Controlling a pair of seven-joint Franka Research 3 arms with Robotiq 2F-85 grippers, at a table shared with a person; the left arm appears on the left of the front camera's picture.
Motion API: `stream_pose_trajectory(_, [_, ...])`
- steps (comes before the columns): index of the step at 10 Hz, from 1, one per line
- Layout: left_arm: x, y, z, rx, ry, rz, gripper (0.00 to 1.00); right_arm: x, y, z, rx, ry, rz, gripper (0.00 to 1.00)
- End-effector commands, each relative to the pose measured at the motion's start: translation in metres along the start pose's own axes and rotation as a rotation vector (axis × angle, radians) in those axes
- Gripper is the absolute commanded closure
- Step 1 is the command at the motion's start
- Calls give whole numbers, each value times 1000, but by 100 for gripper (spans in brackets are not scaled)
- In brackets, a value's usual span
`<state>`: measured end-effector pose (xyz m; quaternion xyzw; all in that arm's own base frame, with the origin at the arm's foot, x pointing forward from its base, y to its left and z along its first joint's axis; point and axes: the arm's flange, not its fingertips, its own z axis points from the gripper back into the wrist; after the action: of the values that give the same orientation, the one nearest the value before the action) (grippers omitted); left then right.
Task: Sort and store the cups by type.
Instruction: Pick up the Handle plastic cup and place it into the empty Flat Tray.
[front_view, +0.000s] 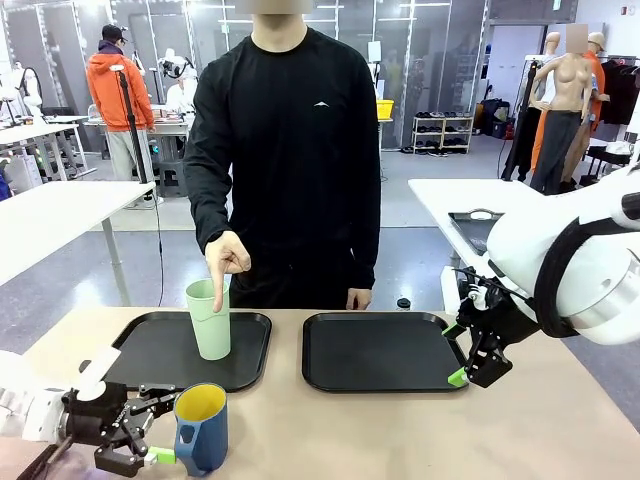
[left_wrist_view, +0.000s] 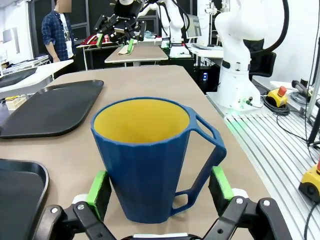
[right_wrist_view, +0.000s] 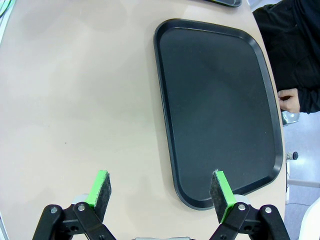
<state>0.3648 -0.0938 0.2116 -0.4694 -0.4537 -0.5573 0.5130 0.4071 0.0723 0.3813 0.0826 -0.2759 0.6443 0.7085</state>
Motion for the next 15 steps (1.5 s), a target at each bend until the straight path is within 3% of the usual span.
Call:
stream_pose_trajectory(1, [-11, 8, -14, 15, -7, -30, 0, 2, 2, -1, -6, 19, -15, 0])
stream_pose_trajectory(11, [-12, 22, -44, -21, -9, -28, 0, 2, 2, -1, -6, 19, -15, 0])
stream_pose_trajectory(15, [-15, 26, -49, -26, -8, -4, 39, 2, 2, -1, -6, 19, -15, 0])
